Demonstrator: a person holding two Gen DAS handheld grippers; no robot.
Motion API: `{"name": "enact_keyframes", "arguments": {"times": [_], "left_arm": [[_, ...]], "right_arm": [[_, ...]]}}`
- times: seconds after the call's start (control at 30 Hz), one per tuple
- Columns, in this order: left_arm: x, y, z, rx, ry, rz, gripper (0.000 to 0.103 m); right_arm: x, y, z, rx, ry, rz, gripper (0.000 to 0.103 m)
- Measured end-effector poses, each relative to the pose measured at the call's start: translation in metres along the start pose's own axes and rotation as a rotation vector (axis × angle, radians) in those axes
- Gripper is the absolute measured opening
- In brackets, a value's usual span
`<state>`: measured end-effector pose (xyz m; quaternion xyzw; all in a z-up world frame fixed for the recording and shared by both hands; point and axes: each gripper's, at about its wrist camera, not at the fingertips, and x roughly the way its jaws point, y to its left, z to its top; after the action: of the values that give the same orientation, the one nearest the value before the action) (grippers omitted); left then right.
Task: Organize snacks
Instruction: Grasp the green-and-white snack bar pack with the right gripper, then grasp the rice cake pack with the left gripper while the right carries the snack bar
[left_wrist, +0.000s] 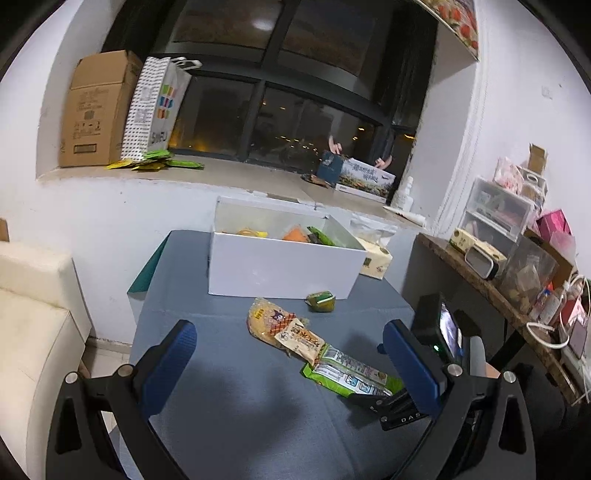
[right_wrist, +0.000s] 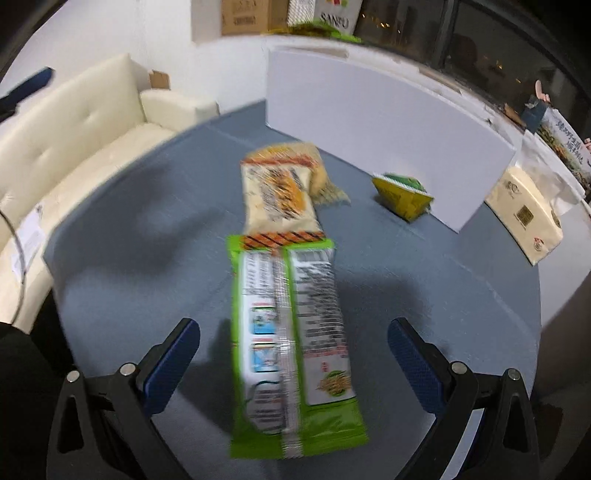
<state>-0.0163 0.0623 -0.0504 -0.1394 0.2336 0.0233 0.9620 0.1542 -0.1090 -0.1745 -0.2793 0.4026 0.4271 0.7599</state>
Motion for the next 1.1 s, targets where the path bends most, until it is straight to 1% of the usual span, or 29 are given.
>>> {"name": "enact_keyframes", "arguments": {"times": [0.03,0.07,0.1,0.13,0.17,0.2,0.23,0.33,0.43,0.57,0.63,0.67,0.8,0.93,1.03,1.1], "left_arm": [[0.003,-0.003,-0.001,0.013,0.006,0.001,0.103],[0.005,-0.006,-0.003,0.021,0.016,0.000,0.103],[0.009,-0.007,-0.004,0.029,0.027,-0.001,0.103],[0.014,-0.010,-0.007,0.041,0.045,-0.001,0.103],[0.019,-0.013,-0.009,0.054,0.060,-0.001,0.103],[0.024,-0.015,-0.010,0.069,0.075,0.005,0.103],[0.031,-0.019,-0.012,0.086,0.093,0.005,0.103],[0.062,-0.028,-0.019,0.132,0.163,0.012,0.103],[0.096,-0.031,-0.024,0.111,0.242,0.004,0.103],[0.123,-0.040,-0.028,0.139,0.293,-0.018,0.103],[0.131,-0.045,-0.032,0.173,0.321,-0.026,0.103],[0.137,-0.050,-0.036,0.208,0.336,-0.031,0.103],[0.157,-0.067,-0.048,0.295,0.406,-0.054,0.103],[0.182,-0.082,-0.059,0.312,0.475,-0.098,0.103],[0.206,-0.091,-0.068,0.333,0.532,-0.087,0.103],[0.216,-0.089,-0.070,0.316,0.555,-0.090,0.103]], "right_arm": [[0.002,-0.002,-0.001,0.012,0.011,0.003,0.103],[0.005,-0.003,-0.002,0.026,0.024,0.031,0.096],[0.008,-0.004,-0.004,0.034,0.036,0.065,0.083],[0.011,-0.003,-0.005,0.034,0.057,0.085,0.066],[0.008,-0.001,-0.008,0.024,0.034,0.069,0.064],[0.006,0.001,-0.010,0.018,0.035,0.073,0.063],[0.004,0.002,-0.012,0.011,0.035,0.083,0.061],[-0.011,-0.002,-0.020,0.047,0.000,0.110,0.061],[-0.034,-0.011,-0.032,0.093,-0.034,0.118,0.061],[-0.069,-0.015,-0.051,0.109,-0.089,0.131,0.061],[-0.087,-0.017,-0.065,0.119,-0.113,0.102,0.061],[-0.094,-0.019,-0.070,0.131,-0.123,0.091,0.061],[-0.119,-0.036,-0.093,0.199,-0.176,0.053,0.061],[-0.131,-0.050,-0.105,0.253,-0.204,0.032,0.061],[-0.134,-0.053,-0.110,0.276,-0.217,0.029,0.061],[-0.136,-0.054,-0.113,0.286,-0.225,0.033,0.061]]}}
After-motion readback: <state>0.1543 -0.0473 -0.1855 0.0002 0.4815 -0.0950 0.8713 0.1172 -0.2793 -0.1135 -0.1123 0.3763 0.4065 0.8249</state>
